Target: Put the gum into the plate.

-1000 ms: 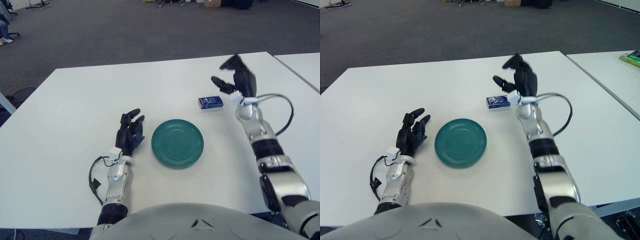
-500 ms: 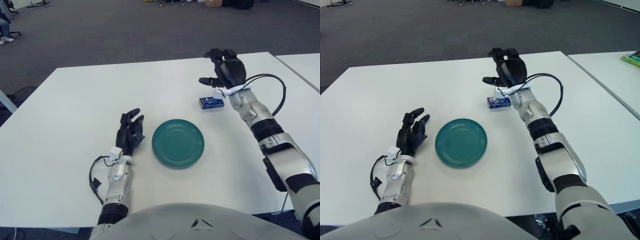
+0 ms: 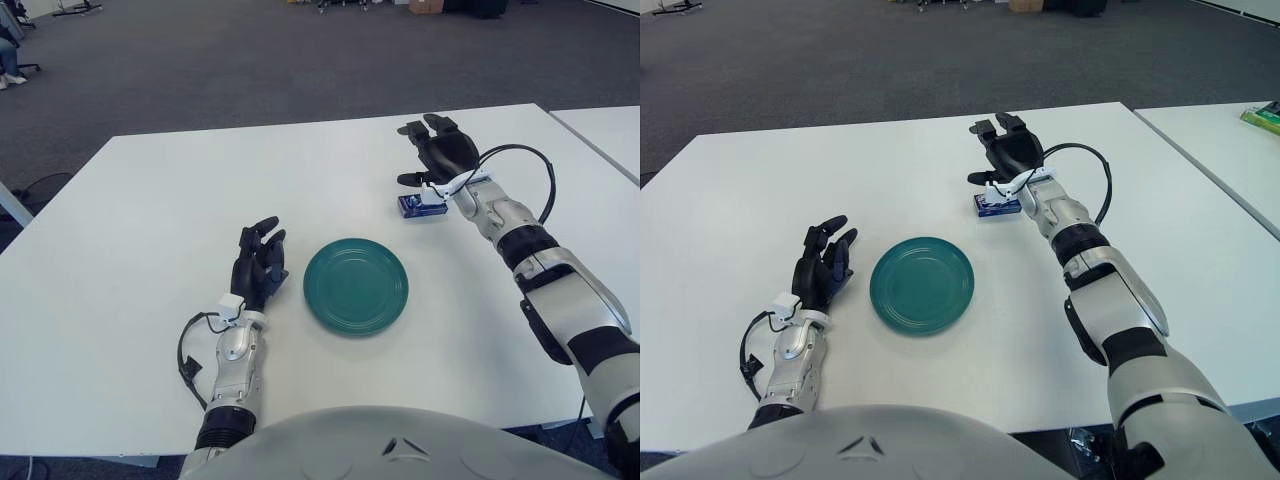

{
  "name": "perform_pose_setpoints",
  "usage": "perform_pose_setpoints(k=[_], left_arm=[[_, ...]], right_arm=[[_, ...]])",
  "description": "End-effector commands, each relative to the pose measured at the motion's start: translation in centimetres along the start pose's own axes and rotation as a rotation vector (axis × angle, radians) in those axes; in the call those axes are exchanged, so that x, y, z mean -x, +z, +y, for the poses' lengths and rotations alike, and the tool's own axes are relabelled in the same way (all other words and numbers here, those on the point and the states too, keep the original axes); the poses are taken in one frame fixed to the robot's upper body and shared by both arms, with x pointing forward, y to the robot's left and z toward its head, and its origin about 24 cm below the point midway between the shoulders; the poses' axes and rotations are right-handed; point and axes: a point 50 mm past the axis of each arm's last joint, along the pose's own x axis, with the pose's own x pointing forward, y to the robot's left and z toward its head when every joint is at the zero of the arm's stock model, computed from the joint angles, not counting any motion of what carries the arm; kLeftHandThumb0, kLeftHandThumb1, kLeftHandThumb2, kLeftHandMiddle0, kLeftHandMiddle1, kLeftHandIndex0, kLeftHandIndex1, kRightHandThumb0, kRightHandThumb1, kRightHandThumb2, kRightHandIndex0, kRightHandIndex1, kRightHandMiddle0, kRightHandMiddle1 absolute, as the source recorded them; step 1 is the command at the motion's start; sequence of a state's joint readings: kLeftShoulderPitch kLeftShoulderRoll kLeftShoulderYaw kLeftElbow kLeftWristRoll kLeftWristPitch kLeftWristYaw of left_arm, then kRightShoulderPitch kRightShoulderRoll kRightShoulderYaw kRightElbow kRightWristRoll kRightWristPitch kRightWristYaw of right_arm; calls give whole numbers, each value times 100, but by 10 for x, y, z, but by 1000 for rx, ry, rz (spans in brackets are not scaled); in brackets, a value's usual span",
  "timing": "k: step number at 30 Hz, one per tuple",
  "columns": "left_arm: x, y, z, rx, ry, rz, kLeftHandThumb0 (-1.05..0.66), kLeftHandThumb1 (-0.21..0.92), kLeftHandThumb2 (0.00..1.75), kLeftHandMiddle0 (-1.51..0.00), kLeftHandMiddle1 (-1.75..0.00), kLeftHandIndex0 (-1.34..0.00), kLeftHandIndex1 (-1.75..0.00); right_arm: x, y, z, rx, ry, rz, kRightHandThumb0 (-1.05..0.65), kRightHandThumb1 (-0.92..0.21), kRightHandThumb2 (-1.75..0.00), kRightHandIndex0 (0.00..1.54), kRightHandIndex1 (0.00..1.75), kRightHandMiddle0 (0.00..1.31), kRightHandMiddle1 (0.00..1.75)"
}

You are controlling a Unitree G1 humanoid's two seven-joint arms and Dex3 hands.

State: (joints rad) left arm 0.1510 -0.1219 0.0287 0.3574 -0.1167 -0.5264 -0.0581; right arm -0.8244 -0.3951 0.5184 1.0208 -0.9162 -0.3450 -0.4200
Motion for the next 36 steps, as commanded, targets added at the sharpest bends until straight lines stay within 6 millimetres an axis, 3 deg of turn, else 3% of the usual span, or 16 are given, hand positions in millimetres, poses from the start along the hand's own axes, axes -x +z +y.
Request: perform_pose_setpoints(k=[1, 8, 23, 36], left_arm=[[39, -45, -14, 152, 91, 221, -72, 92, 63, -33, -63, -13, -99], [39, -45, -11, 170, 81, 224, -74, 92, 60, -33, -63, -14, -99], [36, -45, -12, 182, 57, 208, -73, 92, 56, -32, -61, -11, -97], [37, -45, -8, 129, 58, 211, -73, 92, 64, -31, -56, -9, -96]], right_arm=[[0, 5, 8, -6, 47, -19, -95, -92, -72, 12, 0, 0, 48], [10, 5, 29, -50, 124, 12, -95, -92, -73, 14, 1, 0, 48], [20, 6, 54, -51, 267, 68, -95, -92, -72, 16, 1, 0, 49], [56, 8, 95, -19, 414, 109, -93, -92, -75, 20, 3, 0, 51]])
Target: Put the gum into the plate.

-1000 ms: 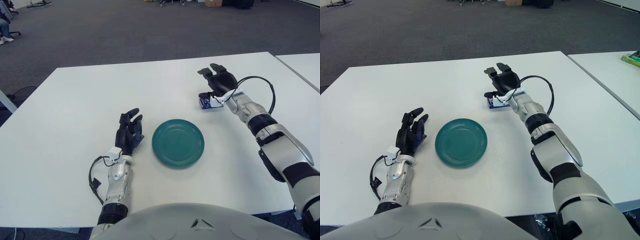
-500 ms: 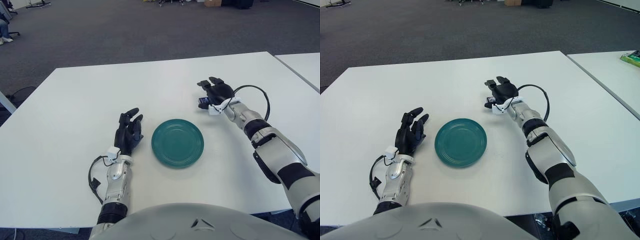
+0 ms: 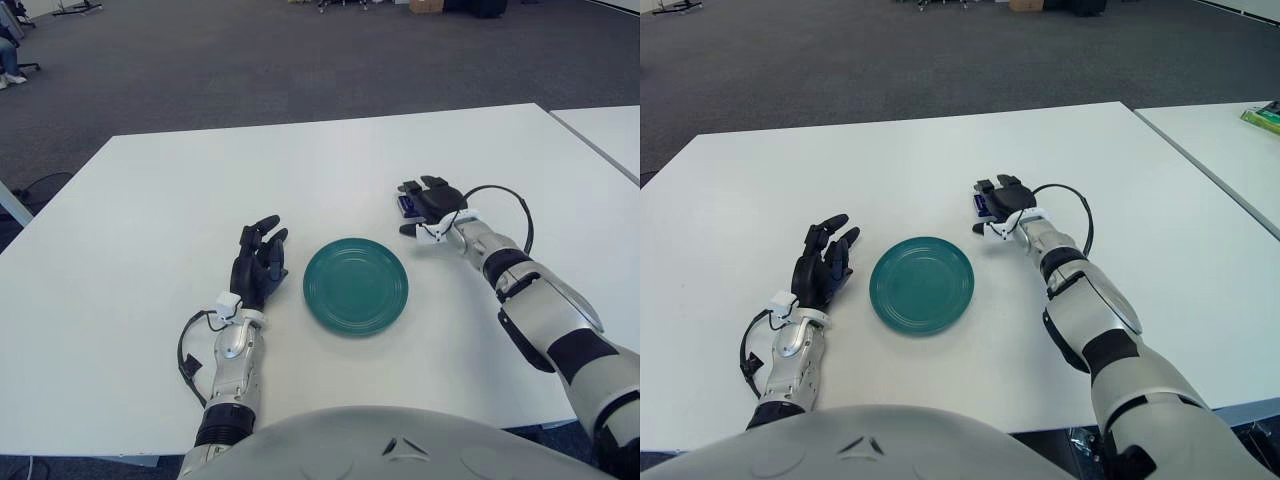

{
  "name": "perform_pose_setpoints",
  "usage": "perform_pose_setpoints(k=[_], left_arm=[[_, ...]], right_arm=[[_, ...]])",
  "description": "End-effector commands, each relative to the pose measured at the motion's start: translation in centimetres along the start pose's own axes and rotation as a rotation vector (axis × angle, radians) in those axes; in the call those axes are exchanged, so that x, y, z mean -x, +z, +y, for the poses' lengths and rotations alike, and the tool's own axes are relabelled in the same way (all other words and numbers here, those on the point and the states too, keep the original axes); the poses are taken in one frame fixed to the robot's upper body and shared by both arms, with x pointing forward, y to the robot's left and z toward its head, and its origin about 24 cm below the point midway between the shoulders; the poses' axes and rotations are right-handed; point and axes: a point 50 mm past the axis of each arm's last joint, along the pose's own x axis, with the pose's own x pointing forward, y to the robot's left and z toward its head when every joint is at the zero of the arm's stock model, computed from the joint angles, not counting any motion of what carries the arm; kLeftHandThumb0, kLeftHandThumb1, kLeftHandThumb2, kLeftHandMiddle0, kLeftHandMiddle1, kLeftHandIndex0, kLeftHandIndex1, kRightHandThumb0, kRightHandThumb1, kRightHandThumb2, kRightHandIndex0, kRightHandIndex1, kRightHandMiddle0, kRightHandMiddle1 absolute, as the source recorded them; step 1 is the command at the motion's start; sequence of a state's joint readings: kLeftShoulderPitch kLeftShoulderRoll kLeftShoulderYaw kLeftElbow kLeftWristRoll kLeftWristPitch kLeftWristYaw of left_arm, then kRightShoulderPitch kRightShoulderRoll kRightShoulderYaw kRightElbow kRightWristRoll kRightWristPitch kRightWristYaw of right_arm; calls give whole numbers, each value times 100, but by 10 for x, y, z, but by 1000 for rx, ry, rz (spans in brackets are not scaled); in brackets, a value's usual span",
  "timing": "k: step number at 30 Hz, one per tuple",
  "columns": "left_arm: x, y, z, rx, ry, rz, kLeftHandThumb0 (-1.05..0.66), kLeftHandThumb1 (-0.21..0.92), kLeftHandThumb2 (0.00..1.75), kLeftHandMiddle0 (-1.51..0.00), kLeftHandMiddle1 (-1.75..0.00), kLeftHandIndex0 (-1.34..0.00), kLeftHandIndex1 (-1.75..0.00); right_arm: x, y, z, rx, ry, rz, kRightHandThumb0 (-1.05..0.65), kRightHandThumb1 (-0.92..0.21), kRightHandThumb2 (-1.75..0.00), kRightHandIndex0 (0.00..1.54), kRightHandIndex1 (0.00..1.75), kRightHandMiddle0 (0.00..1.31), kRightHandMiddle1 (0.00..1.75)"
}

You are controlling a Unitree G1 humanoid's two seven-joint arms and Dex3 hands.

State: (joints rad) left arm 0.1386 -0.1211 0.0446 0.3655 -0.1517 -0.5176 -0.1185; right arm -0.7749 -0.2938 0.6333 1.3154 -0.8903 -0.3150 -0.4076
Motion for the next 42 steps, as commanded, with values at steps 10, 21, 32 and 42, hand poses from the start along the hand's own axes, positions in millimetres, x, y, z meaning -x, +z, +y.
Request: perform_pose_setpoints(k=[10, 21, 32, 42], left_arm=[[37, -45, -10, 131, 83, 207, -72, 92, 63, -31, -55, -8, -97], [34, -40, -16, 154, 68, 181, -73, 92, 58, -33, -55, -9, -97], [35, -45, -12, 169, 88, 196, -73, 92, 57, -34, -56, -10, -97], [38, -47, -5, 183, 127, 197, -69, 92, 57, -36, -57, -8, -97]], right_arm=[[19, -7, 38, 29, 185, 48, -91, -92, -74, 20, 2, 0, 50], [28, -14, 51, 70, 284, 88, -88, -92, -79, 30, 5, 0, 57], [39, -21, 62, 121, 319, 66, -84, -92, -82, 43, 8, 0, 74], [54, -33, 69, 103, 355, 50, -82, -92, -86, 55, 12, 0, 90]])
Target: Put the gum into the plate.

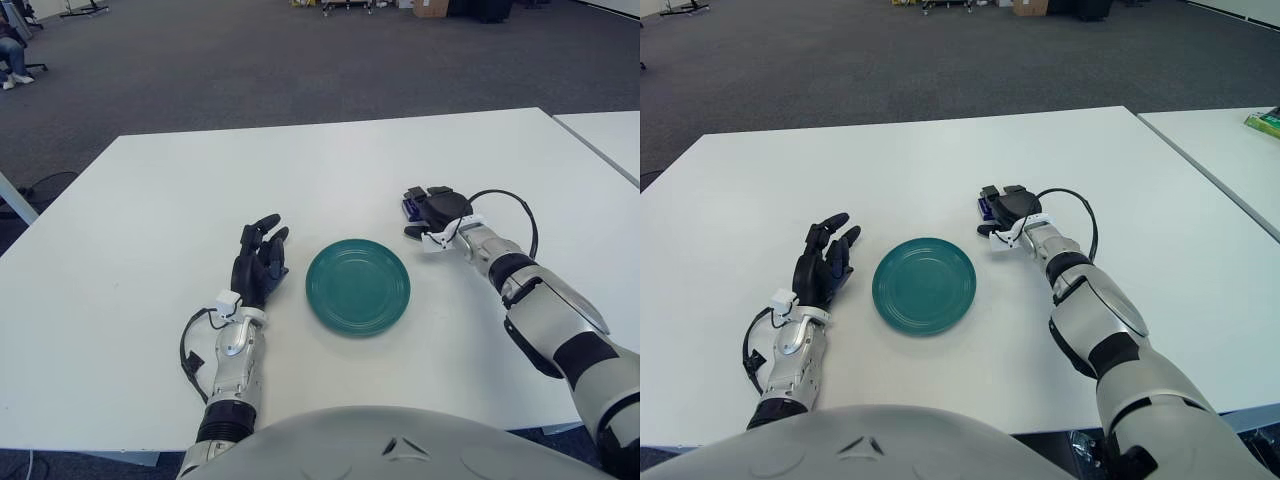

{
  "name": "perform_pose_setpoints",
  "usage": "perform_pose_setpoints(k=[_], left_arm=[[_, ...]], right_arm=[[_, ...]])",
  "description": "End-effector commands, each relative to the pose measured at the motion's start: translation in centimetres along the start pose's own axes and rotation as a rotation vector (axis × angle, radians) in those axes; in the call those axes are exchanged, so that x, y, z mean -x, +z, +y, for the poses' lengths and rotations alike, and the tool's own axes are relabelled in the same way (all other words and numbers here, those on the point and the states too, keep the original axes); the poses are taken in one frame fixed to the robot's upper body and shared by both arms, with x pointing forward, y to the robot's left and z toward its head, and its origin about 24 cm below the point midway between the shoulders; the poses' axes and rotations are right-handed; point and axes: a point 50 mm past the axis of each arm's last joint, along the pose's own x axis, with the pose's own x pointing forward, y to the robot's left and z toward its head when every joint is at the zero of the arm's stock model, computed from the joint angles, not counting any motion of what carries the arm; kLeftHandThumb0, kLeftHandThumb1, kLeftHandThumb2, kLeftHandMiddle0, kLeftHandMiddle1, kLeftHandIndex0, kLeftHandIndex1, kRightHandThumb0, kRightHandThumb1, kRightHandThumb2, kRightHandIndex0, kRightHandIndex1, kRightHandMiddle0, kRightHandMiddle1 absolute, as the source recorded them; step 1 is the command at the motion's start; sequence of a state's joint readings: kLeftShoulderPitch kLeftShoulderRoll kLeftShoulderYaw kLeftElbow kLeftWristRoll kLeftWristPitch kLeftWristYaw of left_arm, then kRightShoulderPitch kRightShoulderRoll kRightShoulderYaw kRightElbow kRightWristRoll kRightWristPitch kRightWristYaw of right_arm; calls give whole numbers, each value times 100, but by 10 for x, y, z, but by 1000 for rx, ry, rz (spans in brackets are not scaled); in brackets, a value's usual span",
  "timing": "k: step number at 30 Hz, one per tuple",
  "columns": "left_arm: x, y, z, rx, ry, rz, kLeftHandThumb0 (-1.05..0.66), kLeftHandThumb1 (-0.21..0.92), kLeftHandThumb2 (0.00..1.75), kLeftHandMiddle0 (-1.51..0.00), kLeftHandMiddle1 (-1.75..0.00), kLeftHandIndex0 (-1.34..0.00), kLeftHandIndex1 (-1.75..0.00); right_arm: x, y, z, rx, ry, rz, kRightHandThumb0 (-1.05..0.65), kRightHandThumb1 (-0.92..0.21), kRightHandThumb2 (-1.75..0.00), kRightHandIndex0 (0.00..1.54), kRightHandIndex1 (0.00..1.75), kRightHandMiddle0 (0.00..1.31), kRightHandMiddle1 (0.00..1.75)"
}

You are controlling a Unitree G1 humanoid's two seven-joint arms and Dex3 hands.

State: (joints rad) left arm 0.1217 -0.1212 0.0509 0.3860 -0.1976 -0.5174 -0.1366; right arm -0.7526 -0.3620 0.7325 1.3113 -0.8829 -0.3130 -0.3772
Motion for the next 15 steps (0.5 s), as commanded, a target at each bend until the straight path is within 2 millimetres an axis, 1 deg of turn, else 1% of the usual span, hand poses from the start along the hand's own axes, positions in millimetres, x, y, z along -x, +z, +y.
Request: perform_pose_setpoints(k=[1, 8, 15], left_arm=[[41, -46, -3, 146, 128, 195, -69, 92, 57, -36, -57, -8, -97], [42, -48, -3, 165, 134, 199, -67, 92, 57, -36, -60, -8, -99], [43, -49, -4, 186, 142, 201, -66, 92, 56, -35, -64, -7, -100]], right_arm=[[35, -10, 62, 1, 272, 29, -82, -92, -87, 55, 12, 0, 91], [36, -13, 62, -46, 321, 53, -81, -92, -91, 55, 11, 0, 88], [37, -17, 63, -73, 364, 78, -81, -92, -92, 55, 10, 0, 85]])
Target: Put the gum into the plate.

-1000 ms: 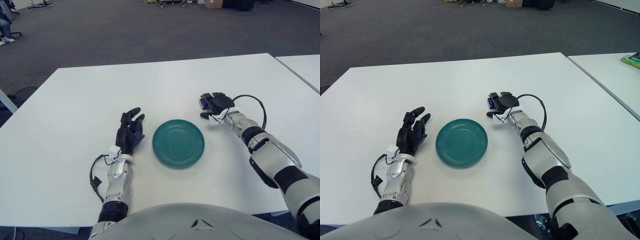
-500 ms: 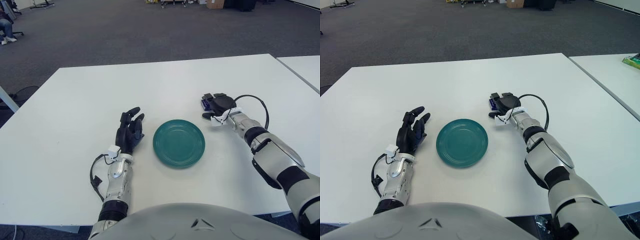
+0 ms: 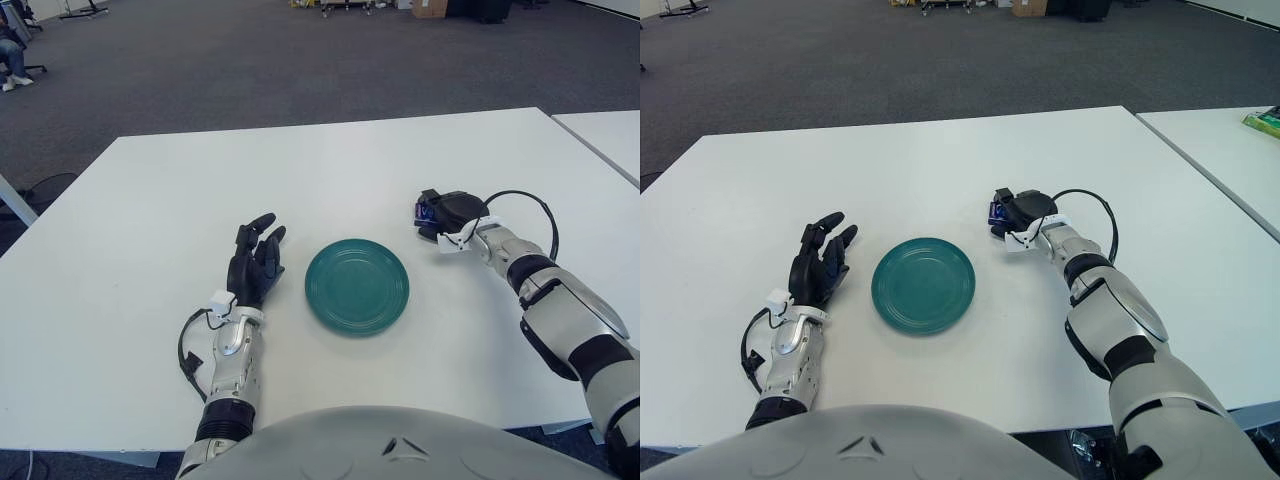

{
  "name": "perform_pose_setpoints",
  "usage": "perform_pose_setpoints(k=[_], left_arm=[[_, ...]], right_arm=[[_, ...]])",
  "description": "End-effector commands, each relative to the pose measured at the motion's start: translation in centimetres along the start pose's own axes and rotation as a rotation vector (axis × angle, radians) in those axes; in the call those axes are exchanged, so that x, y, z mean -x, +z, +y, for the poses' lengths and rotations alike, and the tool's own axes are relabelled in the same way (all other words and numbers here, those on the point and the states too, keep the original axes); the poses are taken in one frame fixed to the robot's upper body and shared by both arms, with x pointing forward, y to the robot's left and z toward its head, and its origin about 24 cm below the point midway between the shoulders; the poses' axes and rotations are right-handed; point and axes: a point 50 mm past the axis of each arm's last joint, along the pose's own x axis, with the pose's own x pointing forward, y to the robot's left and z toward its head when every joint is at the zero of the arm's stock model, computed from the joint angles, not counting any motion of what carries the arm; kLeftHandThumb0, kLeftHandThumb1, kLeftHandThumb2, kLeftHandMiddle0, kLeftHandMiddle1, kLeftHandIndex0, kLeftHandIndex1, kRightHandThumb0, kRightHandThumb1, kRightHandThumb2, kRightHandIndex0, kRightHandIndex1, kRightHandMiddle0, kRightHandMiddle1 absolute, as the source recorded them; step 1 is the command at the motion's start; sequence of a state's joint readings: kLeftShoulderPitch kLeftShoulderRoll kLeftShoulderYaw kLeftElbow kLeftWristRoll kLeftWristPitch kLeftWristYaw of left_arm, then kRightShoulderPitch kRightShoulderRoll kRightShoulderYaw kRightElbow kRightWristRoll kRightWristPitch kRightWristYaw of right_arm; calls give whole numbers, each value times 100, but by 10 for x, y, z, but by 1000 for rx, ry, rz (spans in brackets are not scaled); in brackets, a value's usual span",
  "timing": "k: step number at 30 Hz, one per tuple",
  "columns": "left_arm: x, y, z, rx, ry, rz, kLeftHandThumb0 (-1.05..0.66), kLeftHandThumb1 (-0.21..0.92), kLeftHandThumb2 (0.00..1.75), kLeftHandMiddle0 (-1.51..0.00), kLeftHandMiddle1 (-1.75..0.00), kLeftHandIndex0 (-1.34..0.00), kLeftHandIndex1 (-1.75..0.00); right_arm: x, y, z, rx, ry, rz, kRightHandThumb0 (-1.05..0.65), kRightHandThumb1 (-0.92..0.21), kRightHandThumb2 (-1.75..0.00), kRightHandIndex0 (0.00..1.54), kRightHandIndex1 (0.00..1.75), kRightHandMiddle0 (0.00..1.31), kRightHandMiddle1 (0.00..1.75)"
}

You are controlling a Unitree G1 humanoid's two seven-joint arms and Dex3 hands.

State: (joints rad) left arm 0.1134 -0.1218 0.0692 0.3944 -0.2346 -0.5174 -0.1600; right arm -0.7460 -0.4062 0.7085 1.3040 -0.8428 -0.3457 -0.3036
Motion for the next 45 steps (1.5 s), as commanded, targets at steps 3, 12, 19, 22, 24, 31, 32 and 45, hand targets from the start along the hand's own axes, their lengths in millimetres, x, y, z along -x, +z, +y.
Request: perform_pose_setpoints(k=[3, 12, 19, 22, 24, 31, 32, 45], left_arm=[[45, -50, -6, 157, 139, 206, -66, 92, 56, -35, -65, -7, -100], [46, -48, 0, 134, 146, 197, -68, 92, 58, -34, -67, -6, -101], [47, -47, 2, 124, 146, 198, -68, 92, 59, -33, -68, -6, -101], [47, -47, 2, 121, 148, 201, -68, 92, 59, -33, -68, -6, -101], [47, -47, 3, 118, 149, 204, -68, 92, 60, -33, -69, -6, -101], [48, -48, 4, 112, 152, 212, -69, 92, 61, -32, -70, -8, -102], [48, -48, 4, 112, 153, 212, -68, 92, 61, -32, -70, -8, -102], [49, -46, 6, 99, 155, 205, -69, 92, 60, -32, -72, -9, -103]], right_arm=[[27, -6, 64, -30, 318, 64, -80, -92, -90, 54, 9, 0, 83], [28, -5, 66, -26, 339, 74, -79, -92, -85, 52, 7, 0, 78], [27, -3, 66, -7, 340, 67, -77, -92, -83, 53, 7, 0, 77], [26, -2, 66, -14, 335, 65, -76, -92, -82, 56, 8, 0, 78], [26, -1, 66, -20, 328, 63, -76, -92, -82, 57, 9, 0, 79], [25, 1, 65, -42, 303, 56, -71, -92, -76, 55, 93, 7, 133], [25, 1, 65, -47, 297, 56, -69, -92, -74, 56, 111, 12, 147], [27, 5, 67, -69, 180, 58, -40, -67, -86, 77, 173, 35, 174]])
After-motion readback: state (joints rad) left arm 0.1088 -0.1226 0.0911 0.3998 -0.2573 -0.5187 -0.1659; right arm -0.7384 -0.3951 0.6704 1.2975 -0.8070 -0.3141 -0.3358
